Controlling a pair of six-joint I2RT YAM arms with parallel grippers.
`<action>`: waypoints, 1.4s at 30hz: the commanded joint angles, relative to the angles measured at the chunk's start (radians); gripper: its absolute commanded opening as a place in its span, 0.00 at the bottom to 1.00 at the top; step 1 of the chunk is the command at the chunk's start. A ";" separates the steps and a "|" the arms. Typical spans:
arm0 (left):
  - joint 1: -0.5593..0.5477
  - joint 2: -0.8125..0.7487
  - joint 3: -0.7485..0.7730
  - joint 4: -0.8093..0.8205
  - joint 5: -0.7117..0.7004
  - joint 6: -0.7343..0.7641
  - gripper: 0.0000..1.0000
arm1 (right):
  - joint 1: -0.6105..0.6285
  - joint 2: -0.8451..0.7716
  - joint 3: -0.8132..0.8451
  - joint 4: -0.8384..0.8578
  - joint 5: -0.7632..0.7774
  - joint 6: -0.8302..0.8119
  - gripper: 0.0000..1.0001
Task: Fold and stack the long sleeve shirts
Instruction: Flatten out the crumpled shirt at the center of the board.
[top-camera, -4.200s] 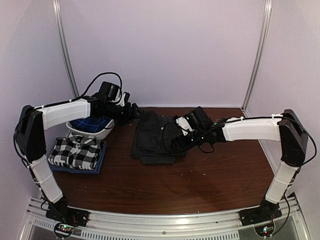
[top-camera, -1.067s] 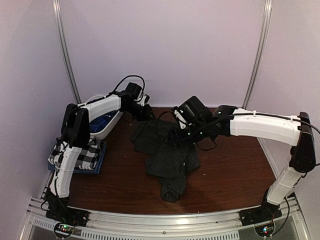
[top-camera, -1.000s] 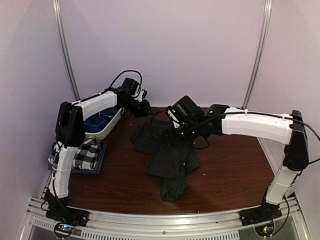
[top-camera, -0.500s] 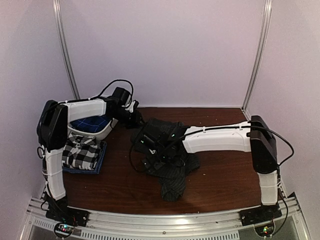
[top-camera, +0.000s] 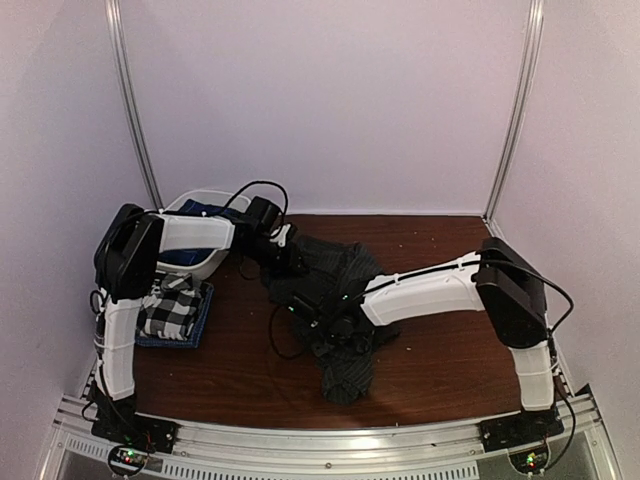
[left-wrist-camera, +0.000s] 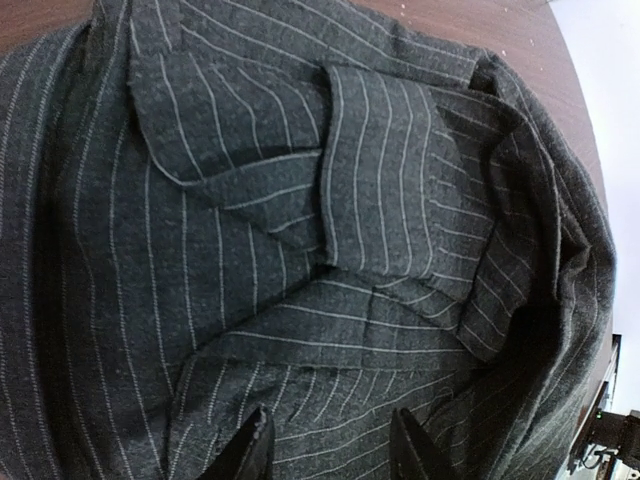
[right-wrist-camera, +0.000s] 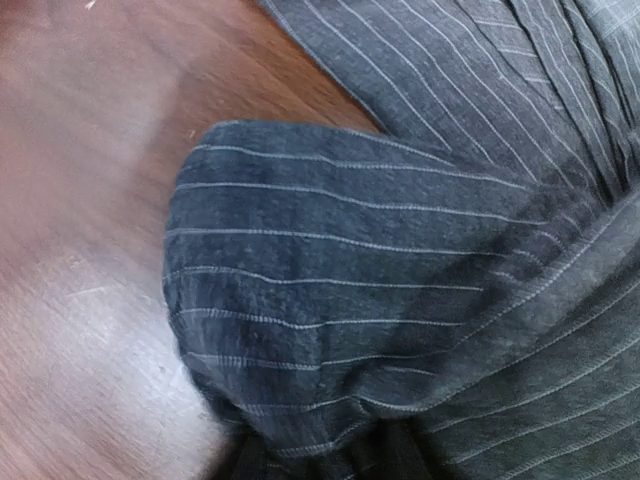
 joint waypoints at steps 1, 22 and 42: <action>-0.005 -0.003 -0.004 0.058 0.004 -0.013 0.40 | -0.009 -0.058 -0.046 -0.021 -0.024 0.041 0.16; -0.005 -0.097 0.009 0.013 -0.011 0.018 0.41 | -0.438 -0.551 -0.345 0.064 -0.024 0.065 0.00; -0.103 -0.107 -0.105 0.060 -0.021 -0.032 0.40 | -0.507 -0.493 -0.613 0.027 0.009 0.067 0.00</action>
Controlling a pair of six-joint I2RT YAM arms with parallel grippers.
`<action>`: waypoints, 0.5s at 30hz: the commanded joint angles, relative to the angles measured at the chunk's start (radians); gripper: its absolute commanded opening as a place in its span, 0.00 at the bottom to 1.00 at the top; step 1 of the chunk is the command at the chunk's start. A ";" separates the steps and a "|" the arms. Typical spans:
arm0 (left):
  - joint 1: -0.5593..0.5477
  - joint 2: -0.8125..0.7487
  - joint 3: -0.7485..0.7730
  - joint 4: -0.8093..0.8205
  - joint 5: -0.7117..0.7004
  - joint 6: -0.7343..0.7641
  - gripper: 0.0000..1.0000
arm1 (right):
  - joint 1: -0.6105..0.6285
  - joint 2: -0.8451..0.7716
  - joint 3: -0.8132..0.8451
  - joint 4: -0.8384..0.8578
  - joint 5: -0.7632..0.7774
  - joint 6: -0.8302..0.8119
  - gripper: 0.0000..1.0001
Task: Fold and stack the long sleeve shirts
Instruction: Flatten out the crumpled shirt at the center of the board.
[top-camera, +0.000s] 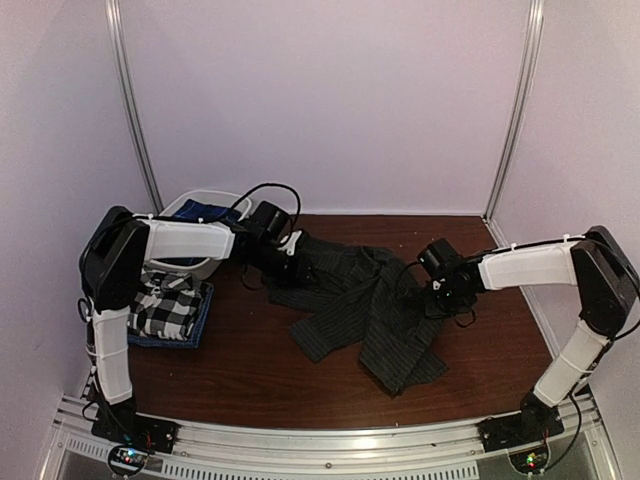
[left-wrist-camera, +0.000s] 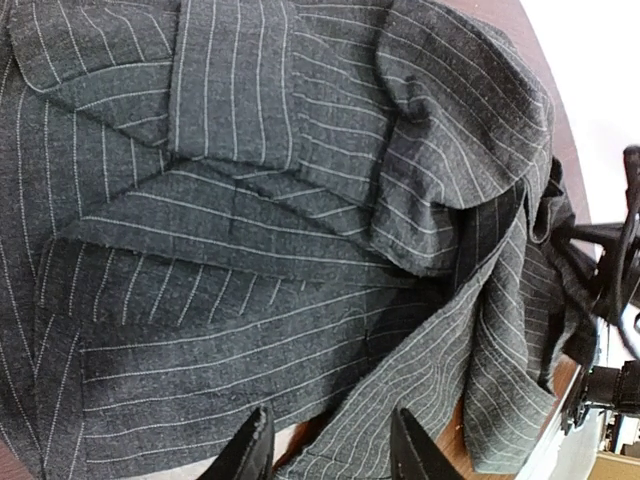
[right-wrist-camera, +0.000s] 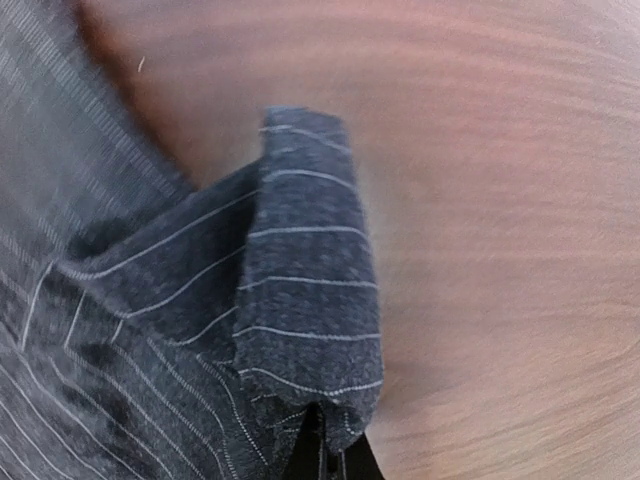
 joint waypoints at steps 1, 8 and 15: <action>0.001 0.035 0.040 0.024 -0.027 -0.014 0.40 | 0.091 -0.007 -0.041 -0.039 0.021 0.030 0.00; 0.000 0.059 0.042 -0.006 -0.071 0.001 0.40 | 0.316 -0.058 -0.075 -0.069 -0.060 0.116 0.00; 0.000 0.090 0.058 -0.042 -0.134 0.014 0.40 | 0.597 -0.068 -0.064 -0.037 -0.161 0.233 0.00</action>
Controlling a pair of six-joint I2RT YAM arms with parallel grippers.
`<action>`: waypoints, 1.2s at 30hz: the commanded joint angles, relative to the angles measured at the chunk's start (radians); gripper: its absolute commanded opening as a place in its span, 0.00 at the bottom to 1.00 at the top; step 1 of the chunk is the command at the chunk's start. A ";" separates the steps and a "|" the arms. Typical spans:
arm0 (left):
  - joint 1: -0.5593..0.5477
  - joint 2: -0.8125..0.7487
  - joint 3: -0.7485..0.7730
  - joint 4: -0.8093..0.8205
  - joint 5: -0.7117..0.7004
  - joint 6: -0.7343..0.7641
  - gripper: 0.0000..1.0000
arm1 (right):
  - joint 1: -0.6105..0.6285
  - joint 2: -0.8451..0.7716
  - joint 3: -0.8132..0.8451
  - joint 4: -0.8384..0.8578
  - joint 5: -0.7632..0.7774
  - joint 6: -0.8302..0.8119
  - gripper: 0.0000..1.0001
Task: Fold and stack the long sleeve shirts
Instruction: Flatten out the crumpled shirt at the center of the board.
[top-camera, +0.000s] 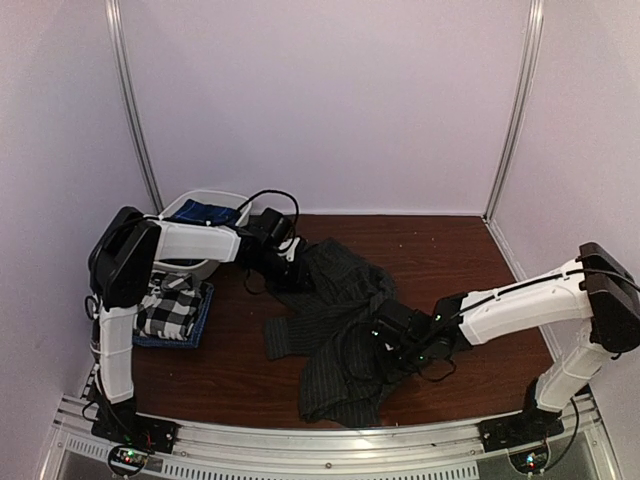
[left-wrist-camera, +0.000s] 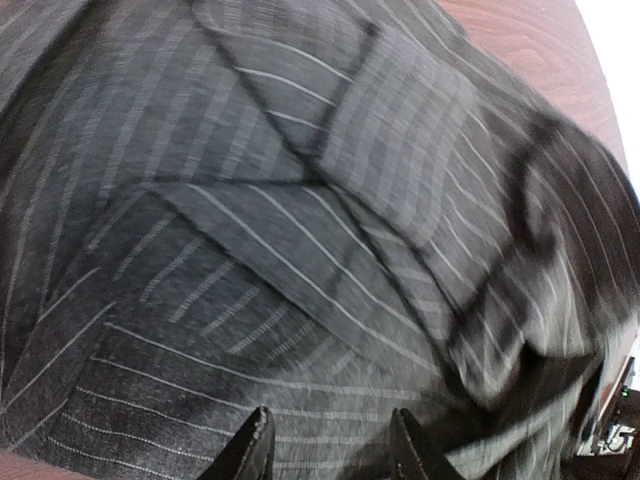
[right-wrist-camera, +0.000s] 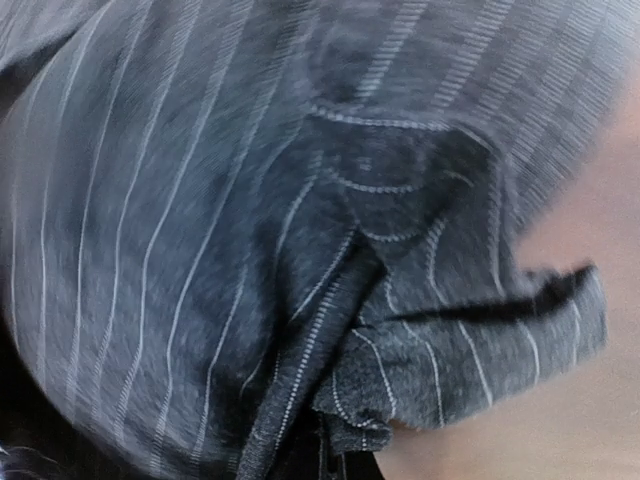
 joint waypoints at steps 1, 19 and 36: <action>0.002 0.038 0.043 -0.035 -0.071 0.021 0.40 | 0.097 -0.032 -0.002 -0.002 -0.052 0.102 0.00; 0.030 0.237 0.272 -0.179 -0.201 0.104 0.40 | -0.034 -0.274 0.002 -0.027 0.180 0.128 0.61; 0.092 0.543 0.735 -0.268 -0.143 0.236 0.40 | -0.183 -0.387 -0.075 0.097 0.140 0.063 0.71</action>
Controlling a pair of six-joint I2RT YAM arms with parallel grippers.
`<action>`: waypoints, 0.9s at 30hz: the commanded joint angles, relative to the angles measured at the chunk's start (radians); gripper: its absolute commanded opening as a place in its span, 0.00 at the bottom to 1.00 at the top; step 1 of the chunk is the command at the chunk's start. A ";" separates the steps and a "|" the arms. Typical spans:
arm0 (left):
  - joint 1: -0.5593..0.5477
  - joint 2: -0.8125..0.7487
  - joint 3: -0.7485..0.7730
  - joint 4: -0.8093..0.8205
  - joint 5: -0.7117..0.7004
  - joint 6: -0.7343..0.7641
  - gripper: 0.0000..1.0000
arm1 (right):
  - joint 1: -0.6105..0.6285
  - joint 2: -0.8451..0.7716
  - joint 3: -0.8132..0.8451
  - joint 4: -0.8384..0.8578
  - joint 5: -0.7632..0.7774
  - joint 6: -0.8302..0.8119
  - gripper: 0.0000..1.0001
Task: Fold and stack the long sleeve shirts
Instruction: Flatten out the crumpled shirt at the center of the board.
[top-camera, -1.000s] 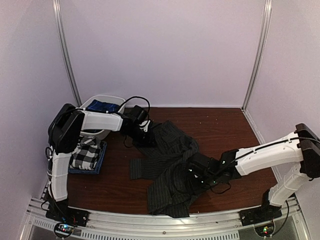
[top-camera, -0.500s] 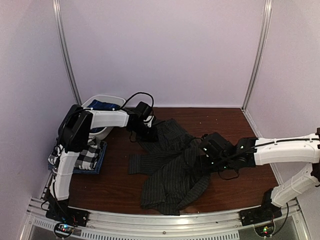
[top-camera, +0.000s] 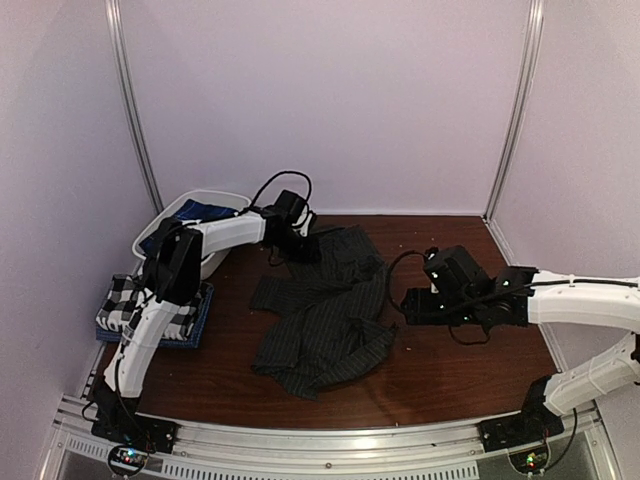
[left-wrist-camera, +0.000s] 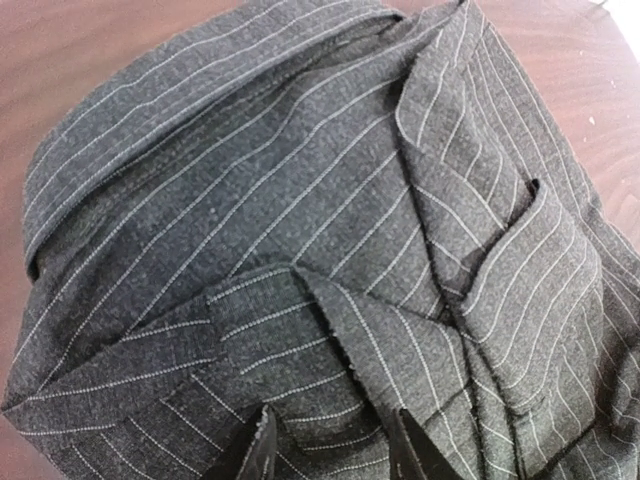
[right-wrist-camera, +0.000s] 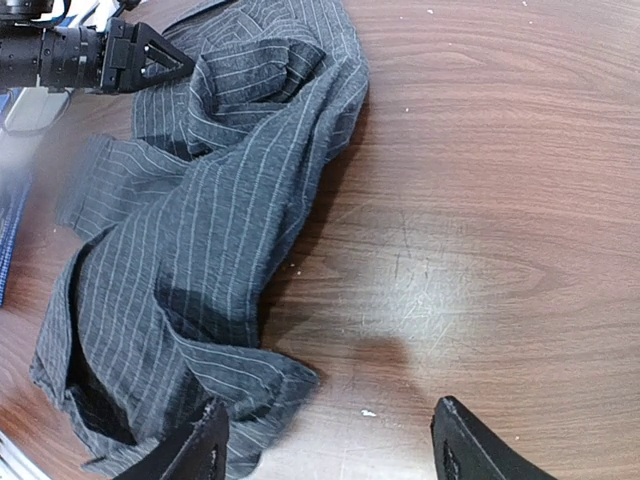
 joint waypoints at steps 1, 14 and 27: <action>0.023 0.114 0.097 -0.082 0.023 0.067 0.40 | -0.035 -0.018 -0.028 0.063 -0.011 -0.038 0.71; 0.040 -0.019 0.222 -0.080 0.065 0.086 0.55 | -0.087 0.058 0.008 0.165 -0.084 -0.116 0.77; 0.039 -0.468 -0.426 -0.047 0.061 -0.022 0.53 | -0.007 0.321 0.164 0.195 -0.172 -0.225 0.75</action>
